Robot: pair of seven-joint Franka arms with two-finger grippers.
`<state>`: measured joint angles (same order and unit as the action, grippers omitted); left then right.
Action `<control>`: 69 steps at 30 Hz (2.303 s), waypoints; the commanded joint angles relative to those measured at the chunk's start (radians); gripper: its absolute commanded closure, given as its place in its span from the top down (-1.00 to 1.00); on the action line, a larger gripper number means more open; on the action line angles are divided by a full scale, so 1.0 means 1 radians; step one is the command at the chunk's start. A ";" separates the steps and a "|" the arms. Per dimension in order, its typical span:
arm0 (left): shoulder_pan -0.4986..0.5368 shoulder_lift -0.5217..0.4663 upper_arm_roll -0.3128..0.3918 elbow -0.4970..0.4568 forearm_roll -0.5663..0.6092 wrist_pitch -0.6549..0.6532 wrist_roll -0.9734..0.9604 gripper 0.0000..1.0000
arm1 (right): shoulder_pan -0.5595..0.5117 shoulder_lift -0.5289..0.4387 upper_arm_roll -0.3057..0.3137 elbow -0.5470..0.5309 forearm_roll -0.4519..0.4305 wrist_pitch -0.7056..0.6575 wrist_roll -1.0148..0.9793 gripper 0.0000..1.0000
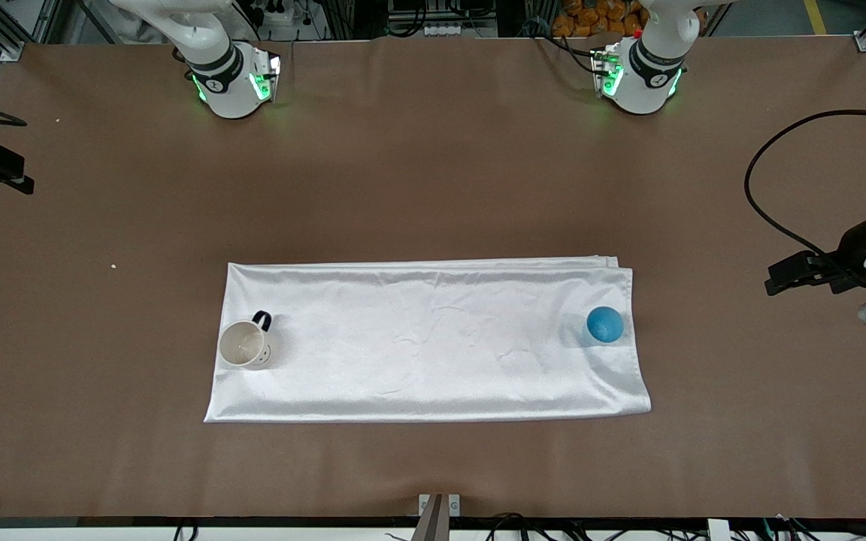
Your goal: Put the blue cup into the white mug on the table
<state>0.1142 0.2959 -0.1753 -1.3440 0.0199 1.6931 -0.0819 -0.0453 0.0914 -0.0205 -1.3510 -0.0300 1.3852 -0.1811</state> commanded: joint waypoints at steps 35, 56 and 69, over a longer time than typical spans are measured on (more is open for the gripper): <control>0.013 -0.029 -0.003 -0.003 0.018 -0.006 -0.048 1.00 | 0.061 -0.009 0.007 -0.253 0.019 0.259 0.023 1.00; 0.041 -0.027 -0.006 0.000 0.023 0.003 -0.047 1.00 | 0.160 0.024 0.008 -0.646 0.114 0.767 0.120 1.00; 0.048 -0.021 -0.004 -0.001 0.023 0.025 -0.045 1.00 | 0.257 0.145 0.007 -0.717 0.119 0.992 0.189 1.00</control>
<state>0.1547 0.2816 -0.1762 -1.3394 0.0218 1.7086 -0.1239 0.1759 0.1884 -0.0088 -2.0634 0.0698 2.3125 -0.0366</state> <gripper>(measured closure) 0.000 0.000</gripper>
